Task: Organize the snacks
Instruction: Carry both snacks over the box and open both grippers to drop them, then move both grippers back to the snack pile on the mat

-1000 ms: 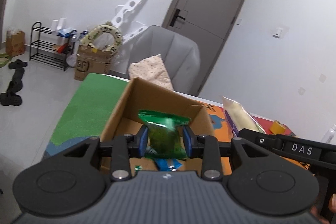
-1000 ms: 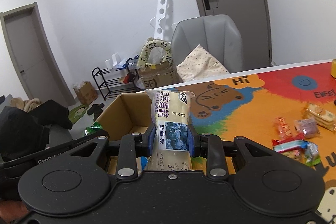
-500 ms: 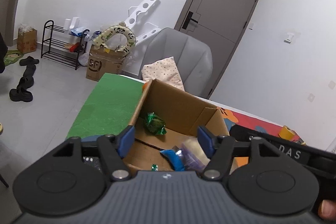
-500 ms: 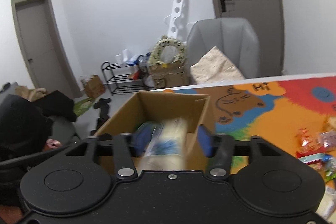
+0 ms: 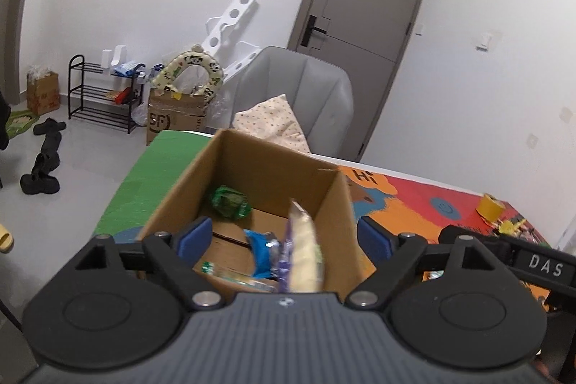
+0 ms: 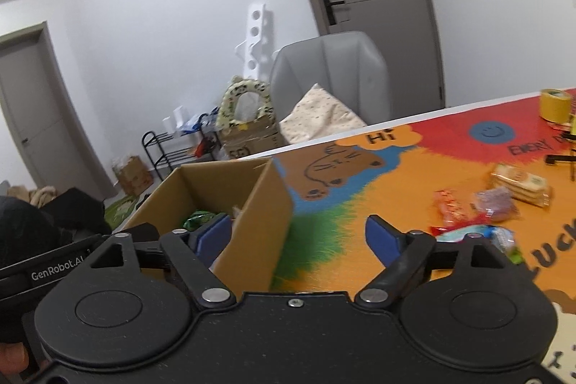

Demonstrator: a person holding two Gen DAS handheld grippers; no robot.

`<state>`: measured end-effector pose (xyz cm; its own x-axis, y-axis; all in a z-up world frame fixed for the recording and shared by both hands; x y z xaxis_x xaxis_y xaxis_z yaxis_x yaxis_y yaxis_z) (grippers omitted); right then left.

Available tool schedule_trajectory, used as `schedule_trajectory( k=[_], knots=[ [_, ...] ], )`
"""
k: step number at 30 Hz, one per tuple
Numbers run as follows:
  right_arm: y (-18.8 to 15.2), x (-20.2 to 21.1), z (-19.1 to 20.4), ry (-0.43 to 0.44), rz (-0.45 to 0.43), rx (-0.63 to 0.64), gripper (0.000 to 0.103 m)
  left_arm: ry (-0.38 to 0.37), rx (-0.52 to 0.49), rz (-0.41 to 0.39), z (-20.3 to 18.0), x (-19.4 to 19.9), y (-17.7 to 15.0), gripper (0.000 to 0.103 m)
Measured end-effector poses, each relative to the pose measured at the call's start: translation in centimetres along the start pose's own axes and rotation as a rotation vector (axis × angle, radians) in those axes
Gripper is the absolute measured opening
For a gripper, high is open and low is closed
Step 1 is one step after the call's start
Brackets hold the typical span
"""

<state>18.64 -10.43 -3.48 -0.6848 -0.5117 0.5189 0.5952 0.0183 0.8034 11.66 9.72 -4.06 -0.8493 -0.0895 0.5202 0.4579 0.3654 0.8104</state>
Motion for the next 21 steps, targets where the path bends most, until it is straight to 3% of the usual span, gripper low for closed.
schedule_trajectory(
  k=[8,21],
  knots=[
    [-0.1,3.0,-3.6,-0.041,-0.042,-0.072,0.099,-0.026,-0.074,-0.010,-4.0,1.0,-0.6,0.091],
    [-0.9,6.7,-8.9,-0.084,-0.078,-0.158,0.102,-0.082,-0.174,-0.001,-9.6,1.8,-2.2,0.092]
  ],
)
Point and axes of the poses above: each gripper's, at about its wrist camera, not at the fingertips, and x roughly against the way its jaws point, z to its left, y to its top, the point moved 4 cm from there along -x, roughly the way its jaws point, and after that the axes turned 5 degrees about z, right-handed, at the moved point
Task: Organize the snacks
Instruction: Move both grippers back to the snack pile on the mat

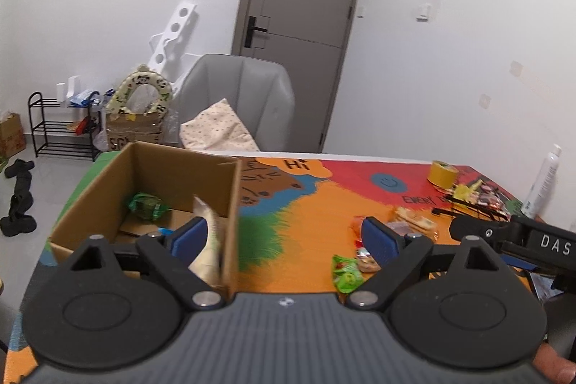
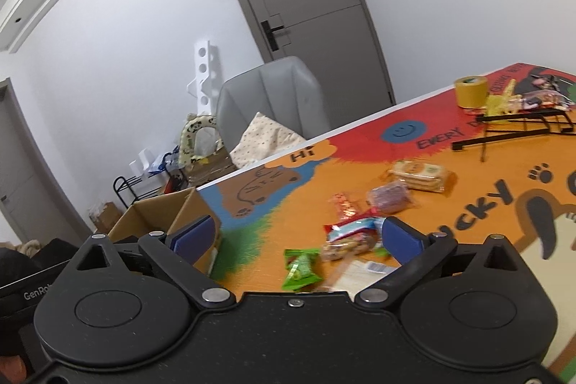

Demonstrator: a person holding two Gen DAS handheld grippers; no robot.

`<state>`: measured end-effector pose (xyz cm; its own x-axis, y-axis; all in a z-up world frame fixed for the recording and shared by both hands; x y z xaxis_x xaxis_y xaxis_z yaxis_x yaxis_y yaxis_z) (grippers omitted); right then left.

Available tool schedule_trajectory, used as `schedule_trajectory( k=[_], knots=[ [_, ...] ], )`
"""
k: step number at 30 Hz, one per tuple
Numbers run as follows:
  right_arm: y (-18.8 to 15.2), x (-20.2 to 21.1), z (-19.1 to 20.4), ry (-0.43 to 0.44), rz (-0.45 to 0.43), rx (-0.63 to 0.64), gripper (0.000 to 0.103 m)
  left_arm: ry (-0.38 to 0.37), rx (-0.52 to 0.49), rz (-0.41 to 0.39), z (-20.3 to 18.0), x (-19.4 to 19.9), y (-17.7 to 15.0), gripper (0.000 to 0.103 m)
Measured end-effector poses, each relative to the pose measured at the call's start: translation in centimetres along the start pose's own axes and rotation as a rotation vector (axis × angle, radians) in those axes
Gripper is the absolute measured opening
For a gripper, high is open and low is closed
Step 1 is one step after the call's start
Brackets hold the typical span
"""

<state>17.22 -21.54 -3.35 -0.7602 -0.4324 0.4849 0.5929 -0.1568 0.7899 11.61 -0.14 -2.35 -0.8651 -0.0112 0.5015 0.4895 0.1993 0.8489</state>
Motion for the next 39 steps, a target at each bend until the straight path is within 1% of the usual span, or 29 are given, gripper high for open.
schedule_trajectory(
  k=[14,24,33,36,38,39],
  knots=[
    [-0.6,1.8,-7.0,-0.062,-0.006,-0.082,0.103,-0.041,-0.061,0.040,-4.3,-1.5,-1.2,0.092],
    [-1.3,1.3,-10.4,-0.085,0.018,-0.121,0.103,-0.074,-0.077,0.083,-5.9,-3.9,-2.1,0.092],
    [-2.1,-0.7,-11.6,-0.072,0.062,-0.115,0.102,-0.084,-0.078,0.127,-6.1,-7.0,-2.9,0.089],
    [-2.5,-2.1,-11.4,-0.048,0.098,-0.119,0.098,-0.083,-0.077,0.145,-5.9,-8.0,-3.1,0.084],
    [-2.7,-3.1,-10.9,-0.029,0.123,-0.113,0.094,-0.085,-0.074,0.158,-5.7,-8.6,-3.3,0.079],
    [-2.9,-3.5,-10.7,-0.023,0.134,-0.105,0.093,-0.085,-0.070,0.163,-5.6,-8.9,-3.3,0.078]
  ],
)
Point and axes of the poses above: each gripper's, at about its wrist camera, not at the fingertips, and x roughly against the way its jaws point, z to its left, y to its top, the point moved 4 cm from there along -x, roughly the way its jaws point, and after that the axes turned 5 degrees about z, right-handed, at the moved point
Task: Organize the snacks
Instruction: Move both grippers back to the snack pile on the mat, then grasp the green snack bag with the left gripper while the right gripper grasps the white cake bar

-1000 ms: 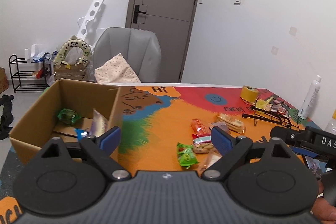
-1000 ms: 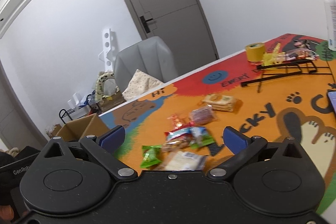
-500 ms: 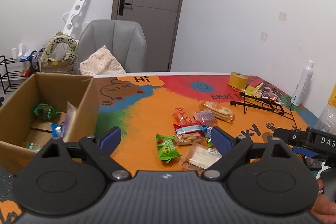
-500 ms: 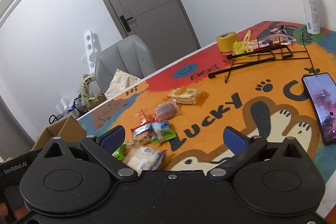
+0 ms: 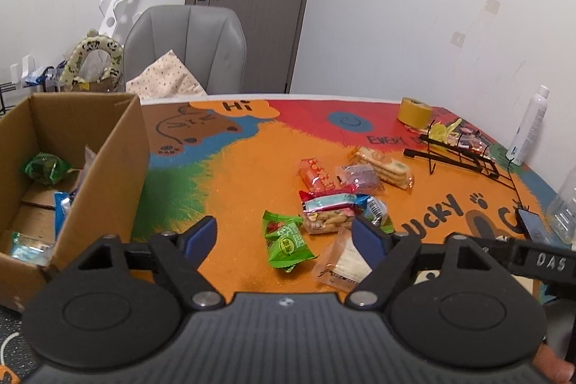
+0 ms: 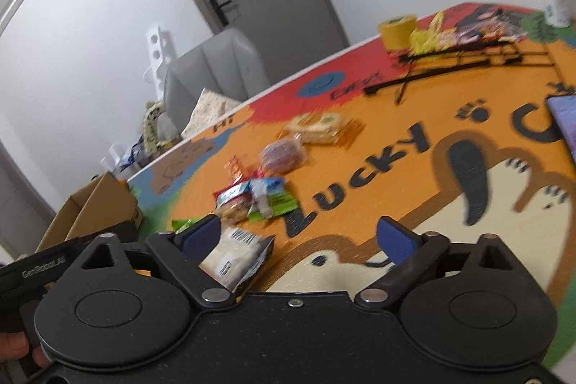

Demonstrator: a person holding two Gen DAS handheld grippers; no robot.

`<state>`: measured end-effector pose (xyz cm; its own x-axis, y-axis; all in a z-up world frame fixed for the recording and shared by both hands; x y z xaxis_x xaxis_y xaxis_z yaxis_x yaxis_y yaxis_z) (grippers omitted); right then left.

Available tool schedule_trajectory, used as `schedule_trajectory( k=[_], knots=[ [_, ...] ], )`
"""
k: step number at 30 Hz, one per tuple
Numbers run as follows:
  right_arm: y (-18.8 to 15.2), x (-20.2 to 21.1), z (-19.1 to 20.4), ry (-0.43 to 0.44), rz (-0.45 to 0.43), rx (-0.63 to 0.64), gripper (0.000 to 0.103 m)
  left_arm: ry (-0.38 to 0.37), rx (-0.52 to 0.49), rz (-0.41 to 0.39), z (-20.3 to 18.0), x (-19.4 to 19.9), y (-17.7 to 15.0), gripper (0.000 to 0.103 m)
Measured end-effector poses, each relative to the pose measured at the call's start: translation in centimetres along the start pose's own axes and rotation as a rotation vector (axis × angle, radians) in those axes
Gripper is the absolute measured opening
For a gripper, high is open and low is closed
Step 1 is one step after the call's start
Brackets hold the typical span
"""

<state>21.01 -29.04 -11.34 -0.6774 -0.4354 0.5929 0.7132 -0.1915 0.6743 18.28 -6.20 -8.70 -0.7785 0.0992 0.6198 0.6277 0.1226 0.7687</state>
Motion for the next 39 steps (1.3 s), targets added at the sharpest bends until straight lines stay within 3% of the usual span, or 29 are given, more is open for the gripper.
schedule_trajectory(
  k=[5,8,17,28,39],
  knots=[
    [-0.5,-1.8,1.2,0.010,0.044,0.050,0.093,-0.011,0.020,0.033,0.7,-1.4,-0.2,0.064],
    [-0.6,-2.7,1.7,0.003,0.064,0.072,0.093,-0.016,0.027,0.047,1.1,-2.0,-0.3,0.061],
    [-1.1,-5.4,4.0,-0.005,0.124,0.164,0.103,-0.020,0.061,0.063,2.5,-3.1,-0.1,0.060],
    [-0.7,-7.4,5.9,-0.045,0.133,0.206,0.103,-0.029,0.089,0.058,3.2,-3.8,0.4,0.060],
    [-1.0,-7.8,6.3,-0.146,0.121,0.261,0.103,-0.038,0.089,0.070,2.8,-4.9,0.5,0.060]
  ],
)
Point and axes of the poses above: each gripper's, at about its wrist camera, not at the fingertips, and x roughly against the way its jaws point, z to its left, y to its top, the point moved 4 cm from there along -x, roughly the way its jaws point, and after that the axes turned 5 degrees about z, right-handed, at the moved point
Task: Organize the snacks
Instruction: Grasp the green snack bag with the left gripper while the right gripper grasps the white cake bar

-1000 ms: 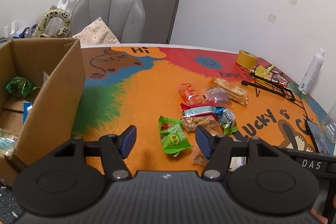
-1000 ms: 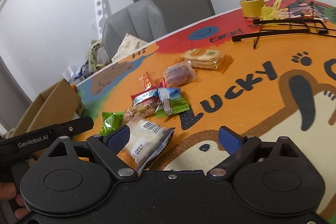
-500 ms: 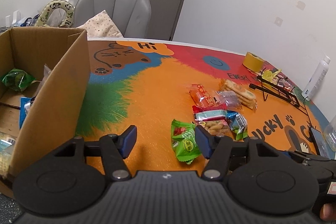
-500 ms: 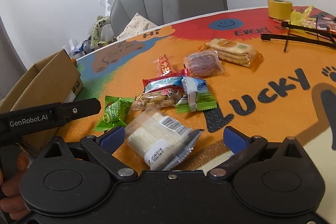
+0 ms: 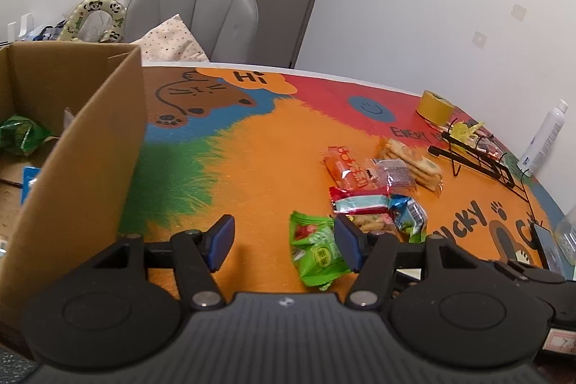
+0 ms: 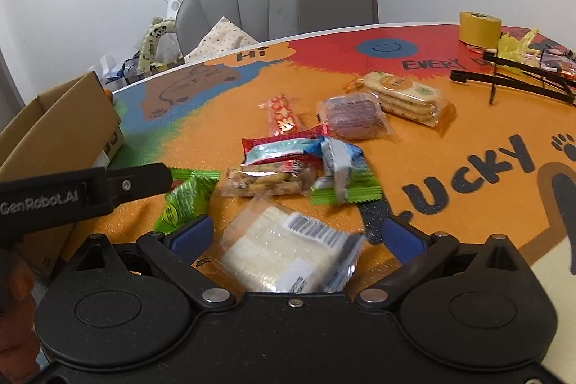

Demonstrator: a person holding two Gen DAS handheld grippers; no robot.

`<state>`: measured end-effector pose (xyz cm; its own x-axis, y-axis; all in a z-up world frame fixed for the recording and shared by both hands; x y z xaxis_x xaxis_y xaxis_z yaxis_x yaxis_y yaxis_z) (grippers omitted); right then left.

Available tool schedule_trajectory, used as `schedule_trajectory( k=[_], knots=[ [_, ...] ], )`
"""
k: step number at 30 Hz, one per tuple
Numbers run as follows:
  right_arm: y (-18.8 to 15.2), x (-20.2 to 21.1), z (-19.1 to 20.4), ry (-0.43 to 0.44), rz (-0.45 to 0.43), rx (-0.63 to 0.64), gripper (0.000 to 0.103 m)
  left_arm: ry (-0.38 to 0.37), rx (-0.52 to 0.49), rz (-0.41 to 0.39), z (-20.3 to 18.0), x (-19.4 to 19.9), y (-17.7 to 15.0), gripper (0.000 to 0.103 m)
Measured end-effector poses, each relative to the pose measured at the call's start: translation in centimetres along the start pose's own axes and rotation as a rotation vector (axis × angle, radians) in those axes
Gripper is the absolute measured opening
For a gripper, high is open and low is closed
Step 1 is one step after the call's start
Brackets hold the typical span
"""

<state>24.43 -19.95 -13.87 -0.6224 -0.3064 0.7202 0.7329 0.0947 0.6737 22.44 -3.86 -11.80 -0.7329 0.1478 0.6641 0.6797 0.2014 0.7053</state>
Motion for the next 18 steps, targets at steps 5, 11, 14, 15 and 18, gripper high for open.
schedule_trajectory(
  k=[5,11,14,15,18],
  knots=[
    [-0.4,0.6,-1.5,-0.035,0.006,-0.018,0.103,-0.005,-0.020,0.017,-1.2,-1.0,-0.3,0.061],
    [-1.0,1.5,-3.2,-0.078,0.006,-0.035,0.103,0.005,-0.051,0.040,-2.4,-2.3,-1.0,0.061],
    [-1.2,1.8,-4.0,-0.089,0.002,-0.052,0.103,0.018,-0.064,0.042,-2.6,-2.6,-1.3,0.058],
    [-1.2,1.8,-4.2,-0.090,0.001,-0.057,0.103,0.024,-0.070,0.036,-2.6,-2.6,-1.4,0.054],
    [-1.0,1.7,-4.0,-0.083,-0.002,-0.058,0.102,0.029,-0.071,0.040,-2.4,-2.5,-1.4,0.032]
  ],
)
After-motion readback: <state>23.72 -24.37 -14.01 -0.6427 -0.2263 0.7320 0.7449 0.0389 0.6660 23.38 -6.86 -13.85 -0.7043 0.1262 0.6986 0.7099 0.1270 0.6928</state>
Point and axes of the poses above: each gripper's, at about its wrist camera, not at the fingertips, and x roughly against the way its jaws point, z to its left, y to its top, the point moved 4 cm from there along -x, roughly the way its jaws point, and after that the axes turned 5 degrees about z, right-handed, at the moved point
